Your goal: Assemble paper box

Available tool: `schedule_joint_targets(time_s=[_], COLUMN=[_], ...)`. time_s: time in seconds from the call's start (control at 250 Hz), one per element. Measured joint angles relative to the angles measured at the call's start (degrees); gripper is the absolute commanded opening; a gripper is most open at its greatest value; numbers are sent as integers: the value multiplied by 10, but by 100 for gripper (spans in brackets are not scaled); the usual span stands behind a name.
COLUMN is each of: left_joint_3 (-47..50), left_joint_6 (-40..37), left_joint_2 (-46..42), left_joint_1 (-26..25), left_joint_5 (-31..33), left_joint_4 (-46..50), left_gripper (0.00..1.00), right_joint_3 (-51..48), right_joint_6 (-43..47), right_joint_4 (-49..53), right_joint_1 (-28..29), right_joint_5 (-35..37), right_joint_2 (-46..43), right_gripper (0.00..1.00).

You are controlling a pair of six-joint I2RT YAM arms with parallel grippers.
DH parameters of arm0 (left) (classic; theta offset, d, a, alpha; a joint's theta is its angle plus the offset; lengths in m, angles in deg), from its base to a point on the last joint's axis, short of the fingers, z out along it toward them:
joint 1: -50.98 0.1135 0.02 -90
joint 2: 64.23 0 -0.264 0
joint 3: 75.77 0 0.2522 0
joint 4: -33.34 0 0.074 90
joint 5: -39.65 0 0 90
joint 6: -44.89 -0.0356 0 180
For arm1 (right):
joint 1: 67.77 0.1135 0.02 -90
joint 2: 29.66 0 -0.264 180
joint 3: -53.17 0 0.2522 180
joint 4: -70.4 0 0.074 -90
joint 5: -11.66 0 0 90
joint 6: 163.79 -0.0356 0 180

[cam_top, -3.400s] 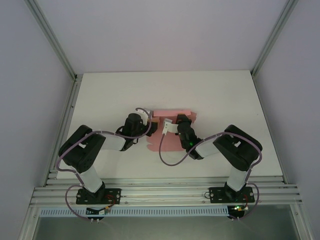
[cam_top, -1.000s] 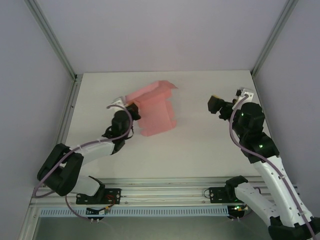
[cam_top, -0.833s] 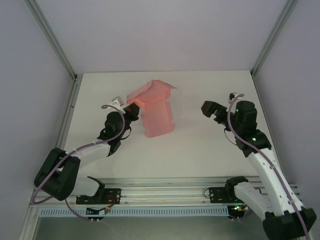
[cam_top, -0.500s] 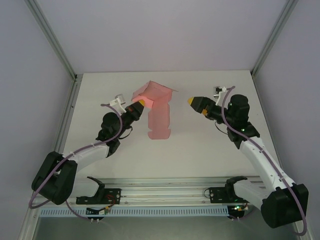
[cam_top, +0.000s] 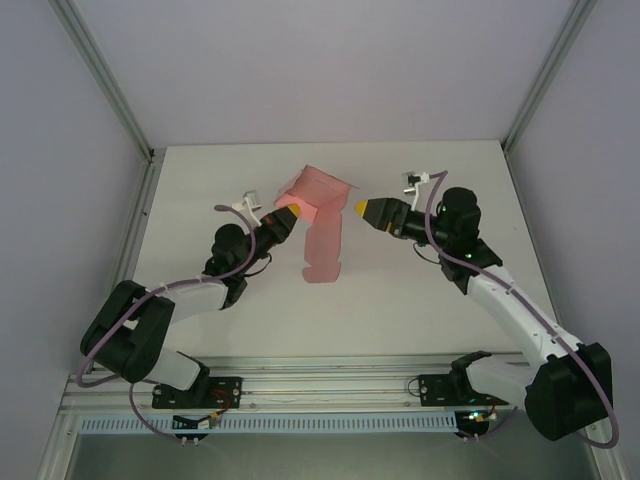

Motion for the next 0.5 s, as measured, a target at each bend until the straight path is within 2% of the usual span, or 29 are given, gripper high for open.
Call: schedule_joint_targets(time_s=[0.383, 0.499], left_joint_3=[-10, -10], left_joint_6=[-32, -53], left_joint_2=[0, -3], left_joint_1=[-16, -21], left_joint_5=[-4, -4], left_joint_4=[1, 5], left_gripper=[0, 0], right_joint_3=[32, 39], right_joint_6=[4, 28], right_joint_4=[-38, -19], right_joint_1=[51, 63], right_joint_5=[14, 44], right_joint_2=[72, 80], right_gripper=[100, 100])
